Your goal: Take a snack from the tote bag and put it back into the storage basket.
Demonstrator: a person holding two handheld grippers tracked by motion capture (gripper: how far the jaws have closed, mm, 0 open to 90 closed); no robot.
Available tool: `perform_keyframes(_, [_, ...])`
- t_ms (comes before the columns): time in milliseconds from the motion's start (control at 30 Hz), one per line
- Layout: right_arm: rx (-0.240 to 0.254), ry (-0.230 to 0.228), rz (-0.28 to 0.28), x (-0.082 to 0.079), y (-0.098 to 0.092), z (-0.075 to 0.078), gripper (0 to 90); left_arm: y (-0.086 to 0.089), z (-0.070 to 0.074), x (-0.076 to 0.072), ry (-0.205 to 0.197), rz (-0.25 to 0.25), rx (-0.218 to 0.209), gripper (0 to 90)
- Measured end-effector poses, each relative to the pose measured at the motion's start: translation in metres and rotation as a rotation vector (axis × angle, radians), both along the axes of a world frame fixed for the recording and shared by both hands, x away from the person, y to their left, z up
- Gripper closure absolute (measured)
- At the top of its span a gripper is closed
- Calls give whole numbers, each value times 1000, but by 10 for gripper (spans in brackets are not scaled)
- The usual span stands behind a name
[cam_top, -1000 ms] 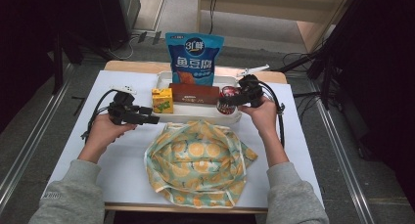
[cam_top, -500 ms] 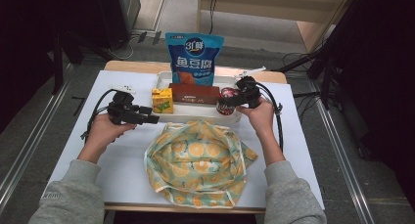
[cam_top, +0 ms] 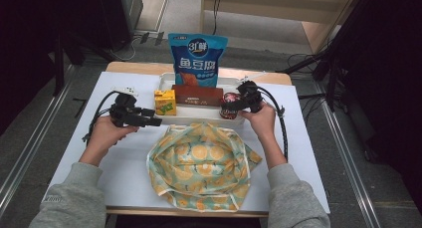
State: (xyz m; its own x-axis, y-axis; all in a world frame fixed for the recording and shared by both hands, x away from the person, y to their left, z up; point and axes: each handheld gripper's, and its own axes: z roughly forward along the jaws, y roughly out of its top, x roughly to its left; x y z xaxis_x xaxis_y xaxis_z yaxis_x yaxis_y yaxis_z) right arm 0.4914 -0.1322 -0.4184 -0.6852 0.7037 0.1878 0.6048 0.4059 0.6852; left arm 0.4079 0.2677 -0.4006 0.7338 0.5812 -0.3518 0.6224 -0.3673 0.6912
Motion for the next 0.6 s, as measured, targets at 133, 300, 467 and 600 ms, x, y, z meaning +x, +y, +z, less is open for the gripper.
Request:
perform_keyframes(133, [-8, 10, 3, 0, 2, -4, 261, 0, 0, 0, 1, 0, -1, 352])
perform_keyframes(300, [0, 21, 7, 2, 1, -7, 260, 0, 0, 0, 1, 2, -1, 352])
perform_keyframes(467, [-10, 29, 14, 2, 1, -12, 260, 0, 0, 0, 2, 2, -1, 352])
perform_keyframes(600, [-7, 26, 17, 1, 3, -13, 260, 1, 0, 0, 3, 4, 3, 352])
